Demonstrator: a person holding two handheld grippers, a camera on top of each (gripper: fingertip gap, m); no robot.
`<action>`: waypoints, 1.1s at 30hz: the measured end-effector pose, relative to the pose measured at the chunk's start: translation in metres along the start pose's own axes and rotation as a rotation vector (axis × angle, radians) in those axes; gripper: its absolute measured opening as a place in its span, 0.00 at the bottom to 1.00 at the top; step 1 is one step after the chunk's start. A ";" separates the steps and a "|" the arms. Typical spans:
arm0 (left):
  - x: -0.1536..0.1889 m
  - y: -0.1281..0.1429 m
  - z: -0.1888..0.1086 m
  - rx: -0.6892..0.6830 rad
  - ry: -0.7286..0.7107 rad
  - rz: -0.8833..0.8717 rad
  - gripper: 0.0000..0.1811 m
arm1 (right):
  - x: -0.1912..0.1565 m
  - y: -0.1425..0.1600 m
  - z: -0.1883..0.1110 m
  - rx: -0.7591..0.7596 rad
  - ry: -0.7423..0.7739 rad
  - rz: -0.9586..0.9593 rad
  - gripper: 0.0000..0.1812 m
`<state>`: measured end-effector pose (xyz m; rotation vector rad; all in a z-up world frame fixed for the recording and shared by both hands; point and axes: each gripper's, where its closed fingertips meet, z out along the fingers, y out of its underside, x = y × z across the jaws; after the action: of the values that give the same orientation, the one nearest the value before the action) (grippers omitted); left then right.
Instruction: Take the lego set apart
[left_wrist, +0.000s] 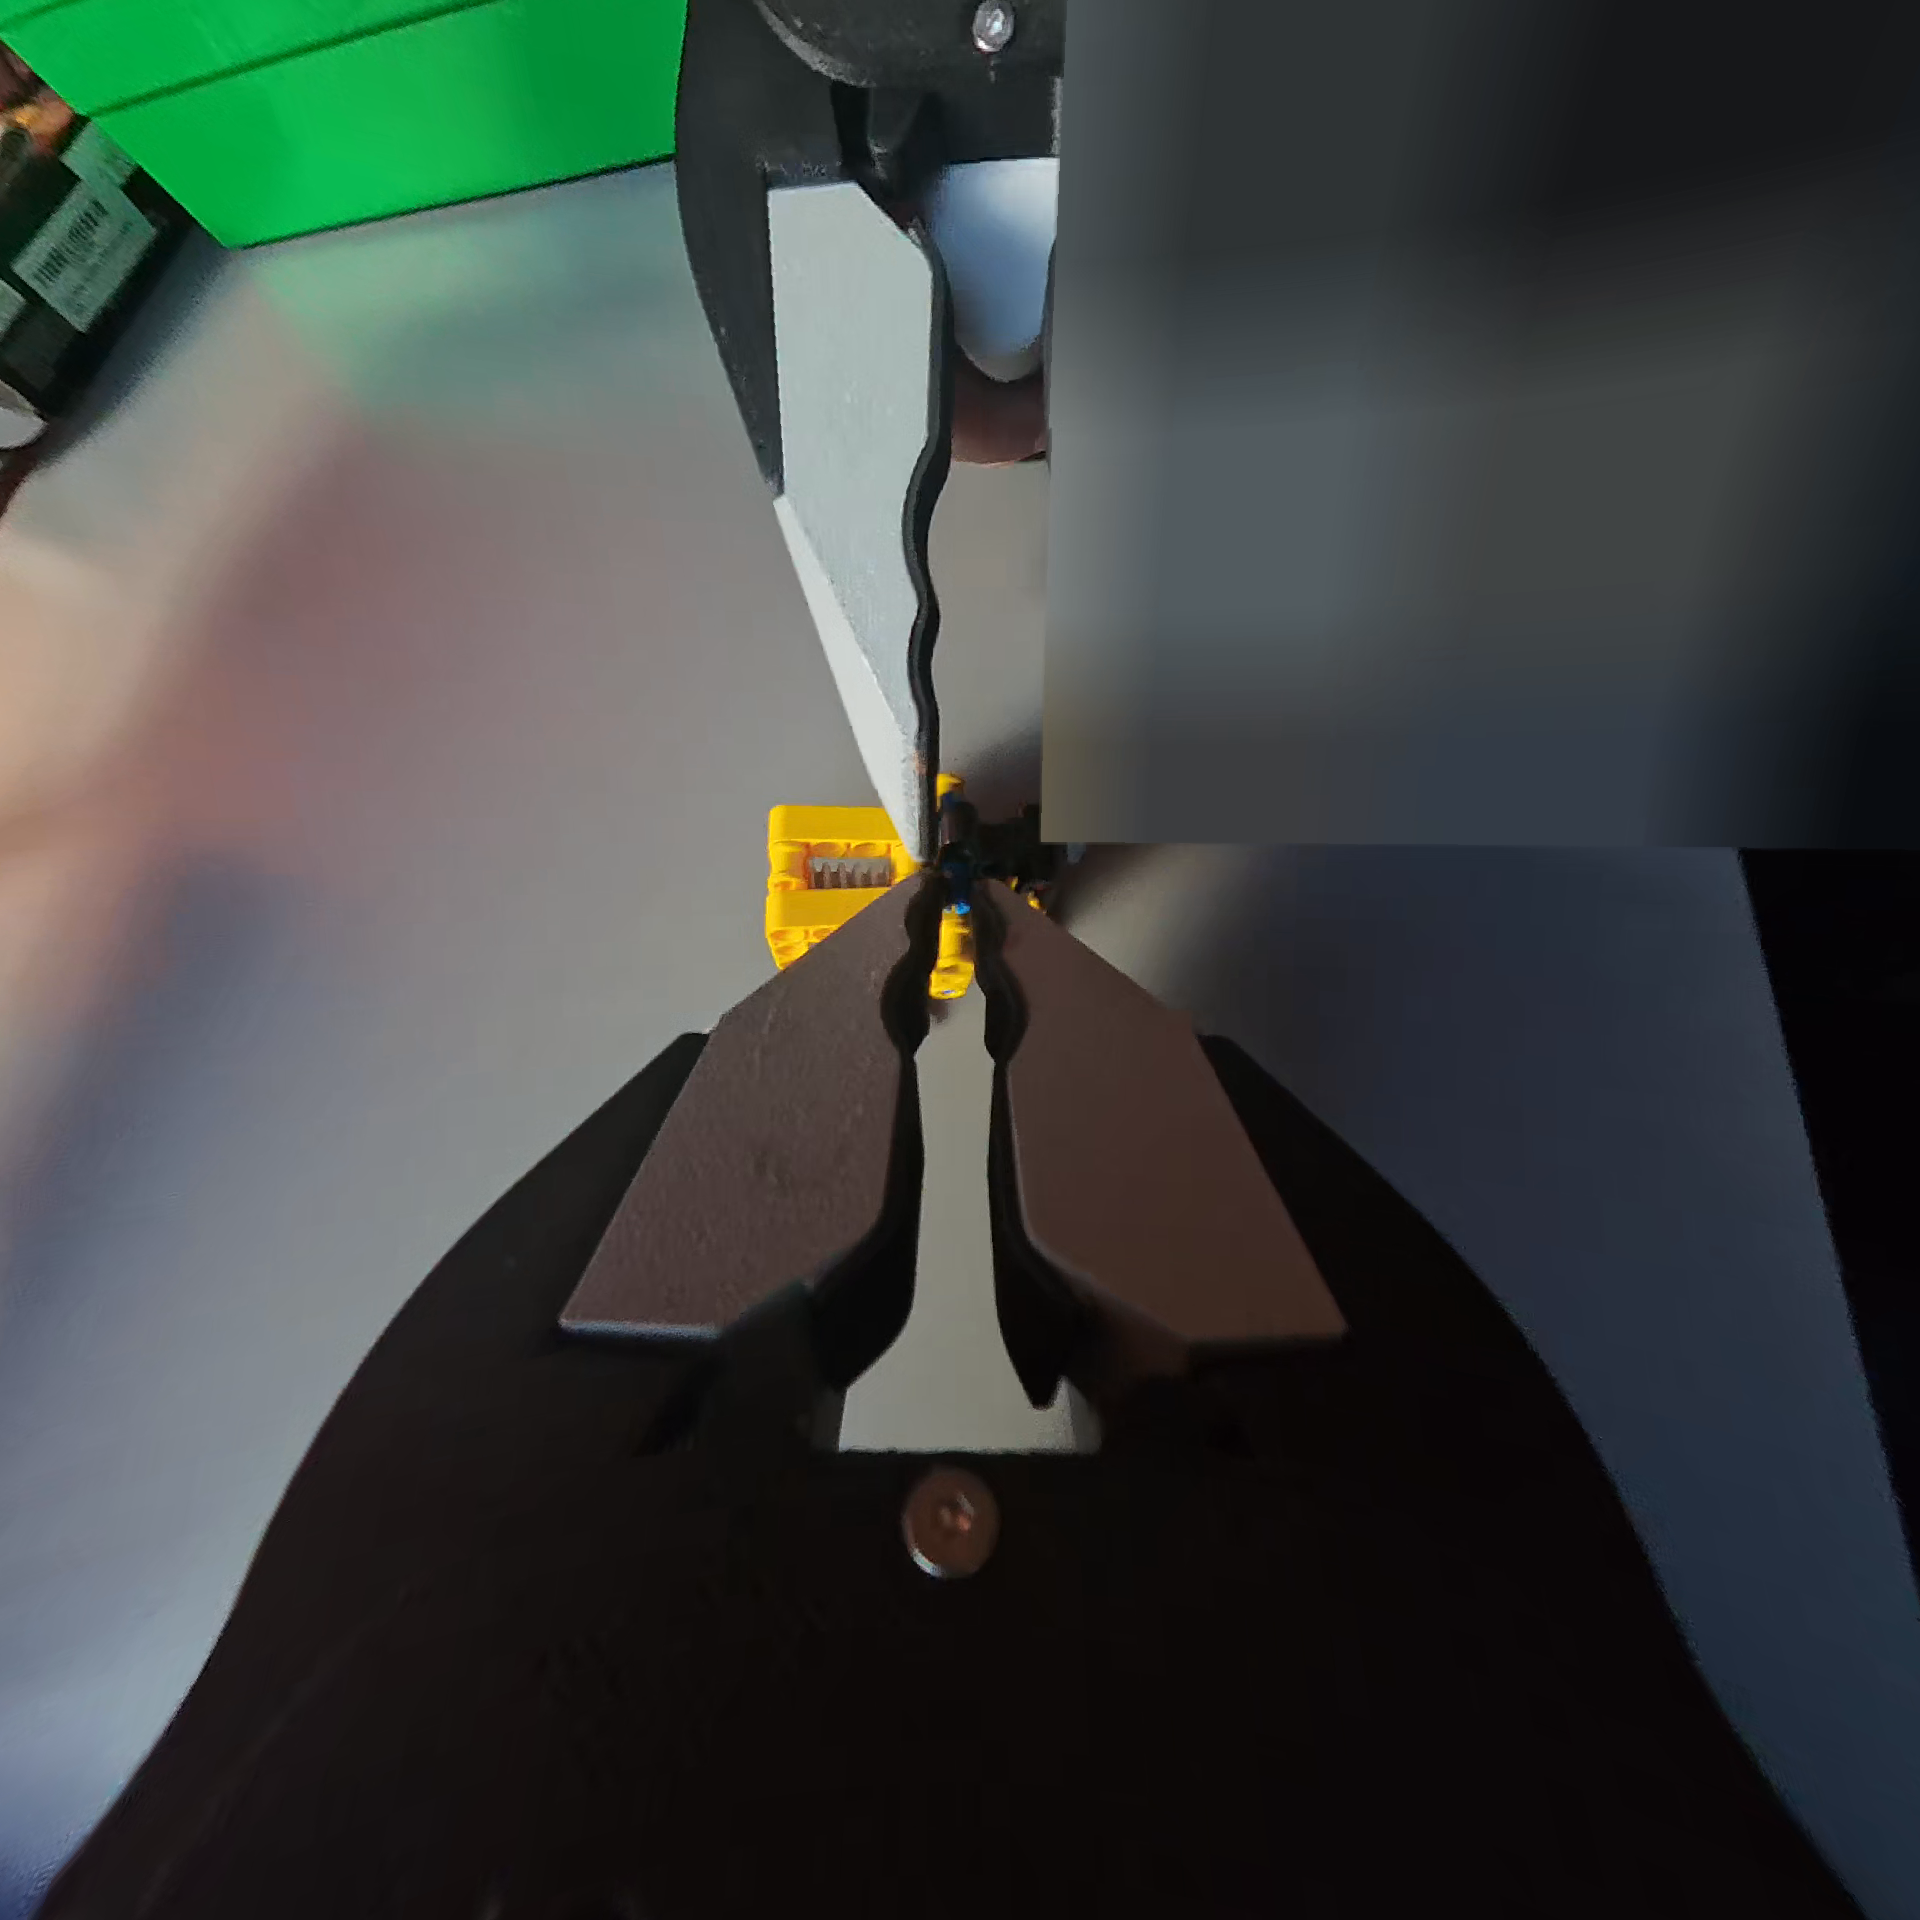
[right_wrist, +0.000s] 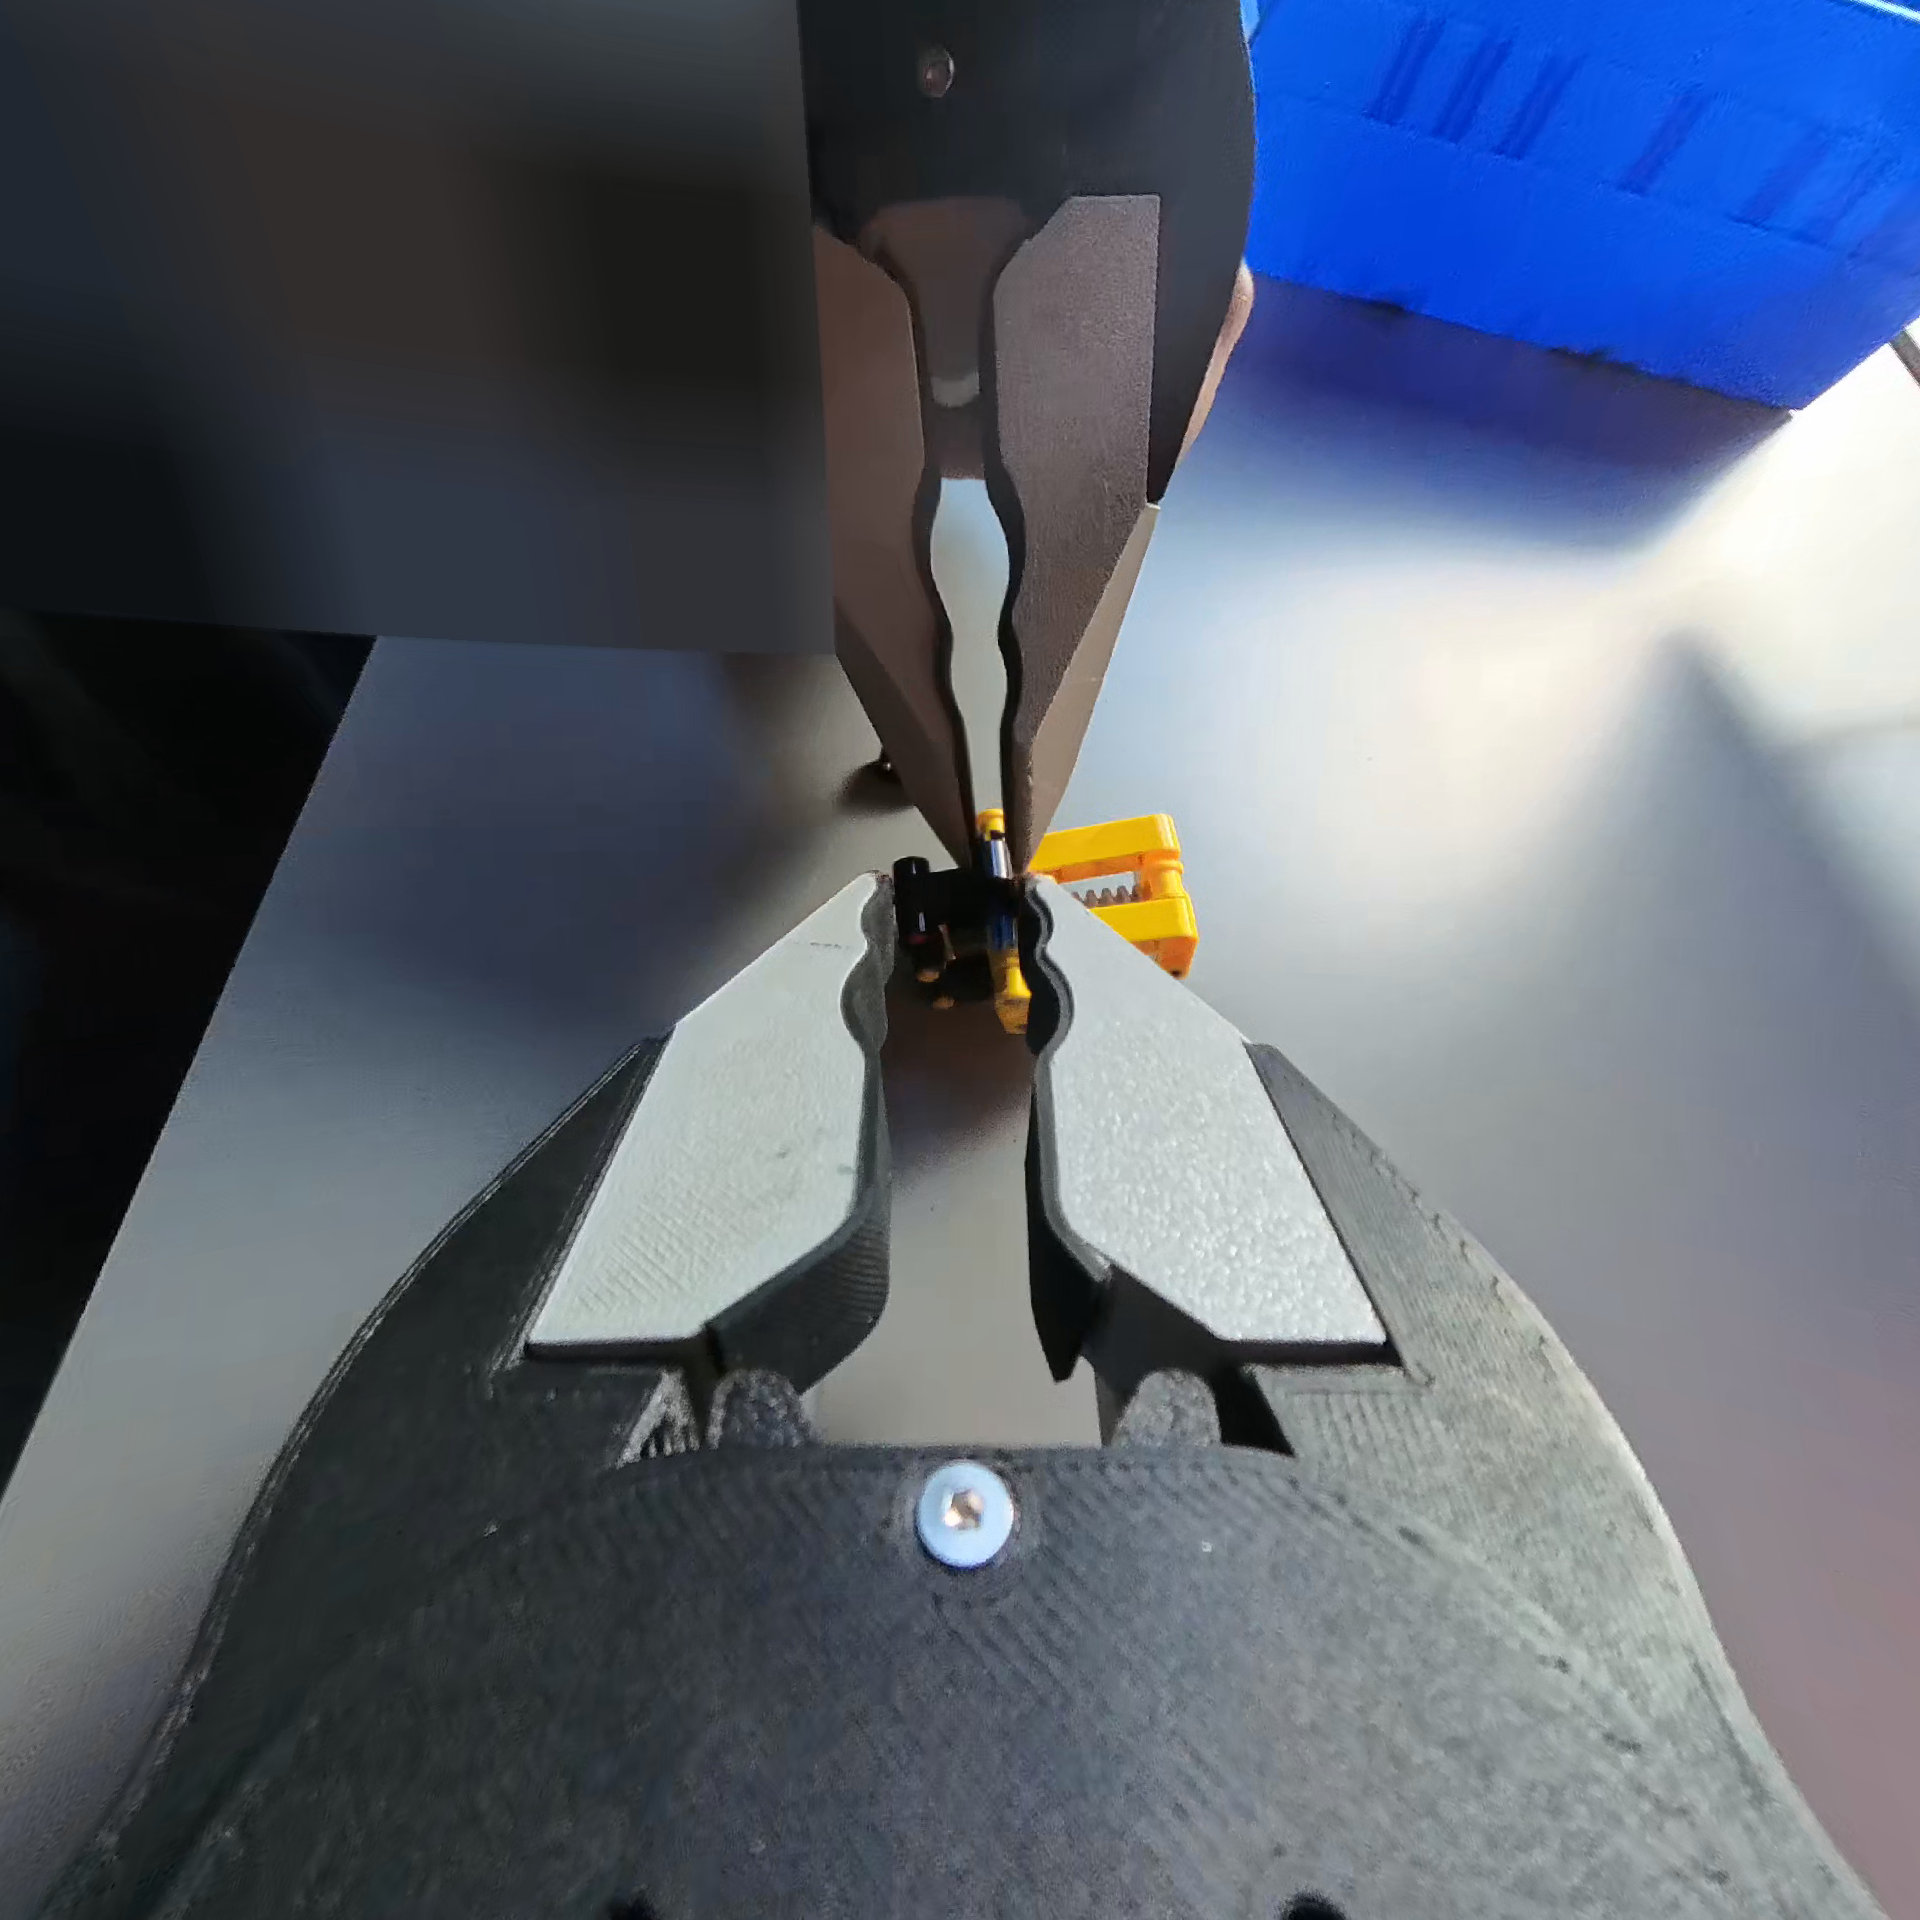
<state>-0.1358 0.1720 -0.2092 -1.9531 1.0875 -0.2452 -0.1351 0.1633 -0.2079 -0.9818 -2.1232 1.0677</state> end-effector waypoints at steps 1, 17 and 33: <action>0.000 0.000 0.000 -0.005 -0.016 0.015 0.02 | 0.000 -0.001 0.001 0.000 0.004 -0.003 0.11; -0.005 0.004 -0.004 -0.040 -0.064 0.023 0.01 | 0.011 -0.006 0.005 -0.199 0.307 -0.373 0.03; -0.032 0.014 -0.037 0.038 -0.102 -0.050 0.01 | 0.048 0.000 -0.020 -0.166 0.416 -0.248 0.03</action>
<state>-0.1834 0.1713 -0.1903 -1.9391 0.9621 -0.1904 -0.1483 0.2105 -0.1897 -0.8948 -1.9412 0.5199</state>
